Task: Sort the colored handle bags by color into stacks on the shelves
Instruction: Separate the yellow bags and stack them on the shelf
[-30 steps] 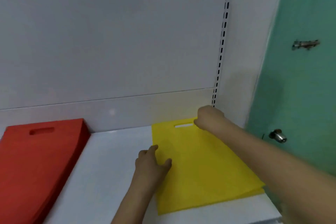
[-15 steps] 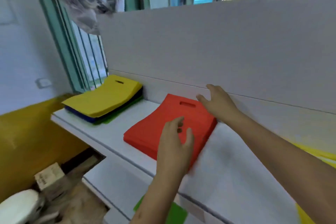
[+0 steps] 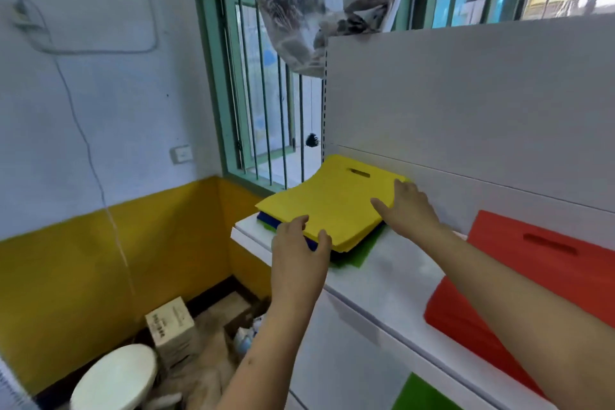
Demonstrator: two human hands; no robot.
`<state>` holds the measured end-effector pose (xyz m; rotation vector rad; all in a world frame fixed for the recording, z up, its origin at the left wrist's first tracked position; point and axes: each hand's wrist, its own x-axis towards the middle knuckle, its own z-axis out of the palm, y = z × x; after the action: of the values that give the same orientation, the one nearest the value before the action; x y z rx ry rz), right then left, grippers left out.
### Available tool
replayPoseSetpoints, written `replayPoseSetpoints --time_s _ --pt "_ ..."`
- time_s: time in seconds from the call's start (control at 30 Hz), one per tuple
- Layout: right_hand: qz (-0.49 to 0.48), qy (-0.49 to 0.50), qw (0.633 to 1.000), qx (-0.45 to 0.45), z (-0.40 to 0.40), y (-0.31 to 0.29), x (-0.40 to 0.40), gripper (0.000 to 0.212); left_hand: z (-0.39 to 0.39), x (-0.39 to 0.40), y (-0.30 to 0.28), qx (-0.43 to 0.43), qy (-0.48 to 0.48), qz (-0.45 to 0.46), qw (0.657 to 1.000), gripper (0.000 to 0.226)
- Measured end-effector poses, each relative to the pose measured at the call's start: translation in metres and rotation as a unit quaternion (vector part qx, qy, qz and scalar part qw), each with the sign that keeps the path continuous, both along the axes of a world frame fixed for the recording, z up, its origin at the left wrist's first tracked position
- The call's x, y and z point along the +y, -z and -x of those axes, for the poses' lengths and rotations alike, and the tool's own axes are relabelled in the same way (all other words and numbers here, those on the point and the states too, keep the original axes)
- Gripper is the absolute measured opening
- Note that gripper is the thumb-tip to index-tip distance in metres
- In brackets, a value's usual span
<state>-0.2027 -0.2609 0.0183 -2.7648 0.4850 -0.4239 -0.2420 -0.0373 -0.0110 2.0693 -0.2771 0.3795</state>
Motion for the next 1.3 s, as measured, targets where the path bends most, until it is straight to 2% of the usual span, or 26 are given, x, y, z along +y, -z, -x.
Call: replayPoseSetpoints --time_s 0.2,0.33,0.47,0.53,0.6,0.73,0.8,0.93,1.07,1.13,1.17,1.23,1.3 --pt "0.1 0.044 0.992 0.064 -0.057 0.01 0.001 0.095 -0.095 0.027 0.015 0.02 -0.048 -0.052 0.997 0.058" --pt "0.172 0.077 0.979 0.08 -0.089 0.022 -0.015 0.101 -0.159 0.018 0.018 0.041 -0.067 -0.162 0.984 0.072" --pt "0.181 0.111 0.974 0.076 -0.115 0.039 -0.026 0.1 -0.212 0.01 0.022 0.079 -0.043 -0.284 0.955 0.088" --pt "0.194 0.129 0.971 0.059 -0.123 0.05 -0.027 0.097 -0.227 0.014 0.032 0.099 -0.008 -0.27 0.958 0.093" --pt "0.211 0.14 0.966 0.048 -0.125 0.055 -0.026 0.09 -0.231 0.016 0.041 0.094 0.01 -0.24 0.966 0.091" --pt "0.232 0.132 0.963 0.046 -0.13 0.056 -0.021 0.069 -0.227 0.01 0.046 0.009 -0.005 -0.364 0.931 0.068" --pt "0.254 0.11 0.959 0.068 -0.132 0.056 -0.02 0.057 -0.226 0.007 0.044 -0.041 -0.003 -0.387 0.921 0.058" --pt "0.267 0.091 0.954 0.096 -0.124 0.049 -0.013 0.04 -0.227 0.009 0.031 -0.058 0.047 -0.445 0.893 0.049" --pt "0.192 0.143 0.97 0.051 -0.097 0.022 -0.001 0.048 -0.226 0.014 0.016 -0.141 0.082 -0.35 0.922 0.05" --pt "0.128 0.177 0.975 0.029 -0.073 0.004 0.003 0.049 -0.217 0.011 0.009 -0.163 0.124 -0.258 0.944 0.049" --pt "0.101 0.18 0.978 0.008 -0.06 -0.003 0.006 0.049 -0.208 0.009 0.004 -0.151 0.158 -0.198 0.956 0.047" --pt "0.063 0.183 0.98 -0.043 -0.029 -0.012 0.008 0.048 -0.186 0.004 -0.01 -0.06 0.256 -0.063 0.963 0.05" --pt "0.053 0.201 0.974 -0.09 0.008 -0.019 0.01 0.045 -0.164 -0.005 -0.019 0.038 0.355 0.045 0.933 0.053"
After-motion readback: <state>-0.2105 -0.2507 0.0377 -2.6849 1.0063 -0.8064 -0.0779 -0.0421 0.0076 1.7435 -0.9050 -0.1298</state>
